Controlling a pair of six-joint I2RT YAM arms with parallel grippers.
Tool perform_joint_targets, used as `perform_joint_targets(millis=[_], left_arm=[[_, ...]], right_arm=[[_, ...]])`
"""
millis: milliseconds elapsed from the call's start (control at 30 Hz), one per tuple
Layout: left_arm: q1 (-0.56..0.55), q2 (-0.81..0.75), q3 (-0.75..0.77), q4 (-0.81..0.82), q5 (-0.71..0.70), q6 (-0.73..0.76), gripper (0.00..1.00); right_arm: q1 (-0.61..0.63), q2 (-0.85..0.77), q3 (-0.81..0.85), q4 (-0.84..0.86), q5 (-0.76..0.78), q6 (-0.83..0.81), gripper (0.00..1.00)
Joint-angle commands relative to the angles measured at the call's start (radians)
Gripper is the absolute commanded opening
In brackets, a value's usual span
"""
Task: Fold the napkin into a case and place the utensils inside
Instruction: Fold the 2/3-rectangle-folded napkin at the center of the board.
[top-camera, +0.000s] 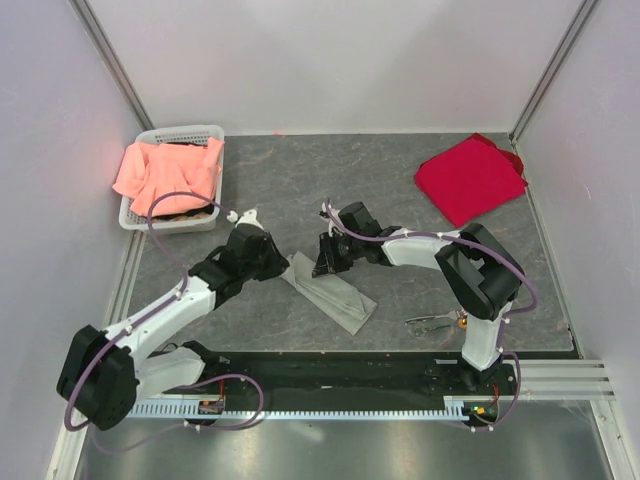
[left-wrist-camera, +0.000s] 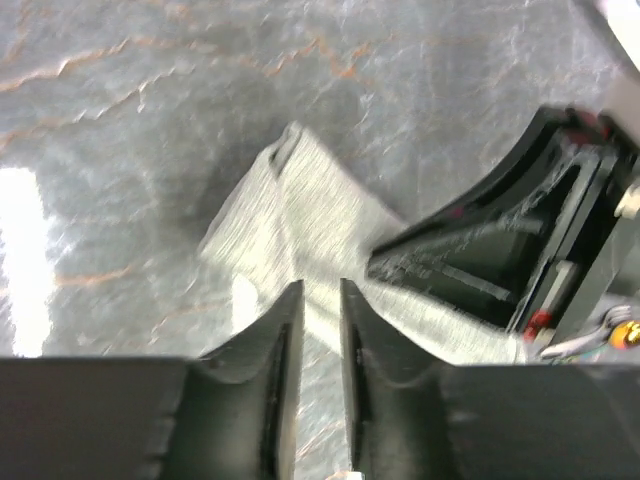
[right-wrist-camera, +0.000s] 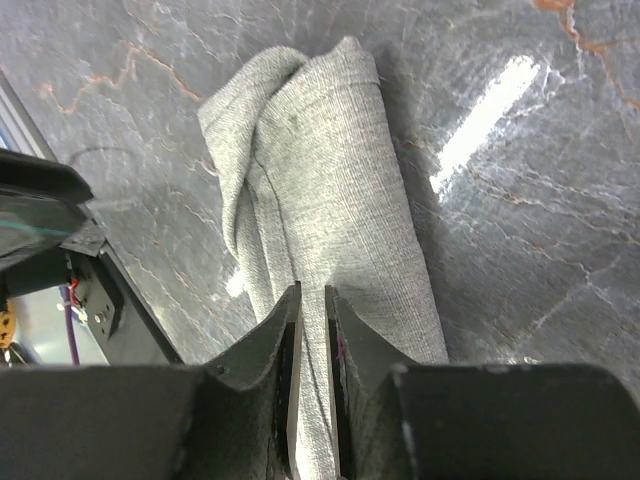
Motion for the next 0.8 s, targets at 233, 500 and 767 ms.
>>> perform_joint_targets(millis=[233,500,767], left_arm=[[0.003,0.154,-0.119,0.134,0.131,-0.057,0.13],[0.001,0.392,0.039,0.170,0.131,0.007,0.11],[0.003,0.239,-0.008,0.098,0.105,0.044,0.16]], right_arm=[[0.011,-0.020,-0.002,0.011,0.014,-0.007,0.21],[0.104,-0.055,-0.092,0.125,0.098,0.106,0.21],[0.108,-0.140,0.026,-0.203,0.248,-0.064,0.25]])
